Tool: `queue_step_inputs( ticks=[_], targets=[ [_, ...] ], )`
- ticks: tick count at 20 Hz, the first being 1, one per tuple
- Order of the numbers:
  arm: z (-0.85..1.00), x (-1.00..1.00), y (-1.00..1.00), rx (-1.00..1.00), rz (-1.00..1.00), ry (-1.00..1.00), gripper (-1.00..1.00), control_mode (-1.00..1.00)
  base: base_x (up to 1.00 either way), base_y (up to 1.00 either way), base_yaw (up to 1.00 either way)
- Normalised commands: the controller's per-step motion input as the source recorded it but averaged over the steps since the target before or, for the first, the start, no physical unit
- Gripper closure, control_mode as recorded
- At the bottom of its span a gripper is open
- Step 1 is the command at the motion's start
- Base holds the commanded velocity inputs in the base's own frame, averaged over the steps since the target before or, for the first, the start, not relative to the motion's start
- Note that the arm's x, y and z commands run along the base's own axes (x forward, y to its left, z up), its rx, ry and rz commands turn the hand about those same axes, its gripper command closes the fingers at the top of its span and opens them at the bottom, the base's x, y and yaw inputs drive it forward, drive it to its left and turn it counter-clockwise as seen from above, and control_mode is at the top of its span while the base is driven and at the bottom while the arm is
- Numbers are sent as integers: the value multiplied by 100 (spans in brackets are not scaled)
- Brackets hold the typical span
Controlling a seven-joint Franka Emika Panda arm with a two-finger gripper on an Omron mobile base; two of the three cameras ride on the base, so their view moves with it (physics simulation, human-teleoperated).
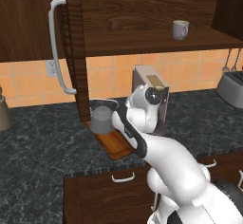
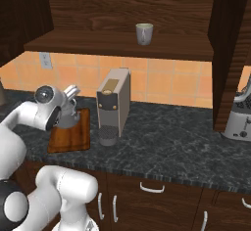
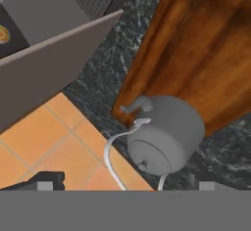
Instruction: Pick the kettle from the counter and place it on the tray. Then pick the mug from the cabinet and place it on the tray. Then close the cabinet doors.
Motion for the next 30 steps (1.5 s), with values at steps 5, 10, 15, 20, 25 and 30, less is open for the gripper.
queue_step_inputs(
  ticks=[5,10,15,20,25,30],
  targets=[
    [41,-47,-14,-27,0,-1,-100,-100,0,0,0],
    [46,-36,-20,-24,0,0,-100,-100,0,0,0],
    [49,-29,-23,-28,8,0,-100,-100,0,0,0],
    [51,-26,-28,-28,16,0,-100,-100,0,0,0],
    [37,-28,-42,-37,30,-5,-100,-100,0,0,0],
    [42,-29,-43,-51,42,0,-100,-100,0,0,0]
  ],
)
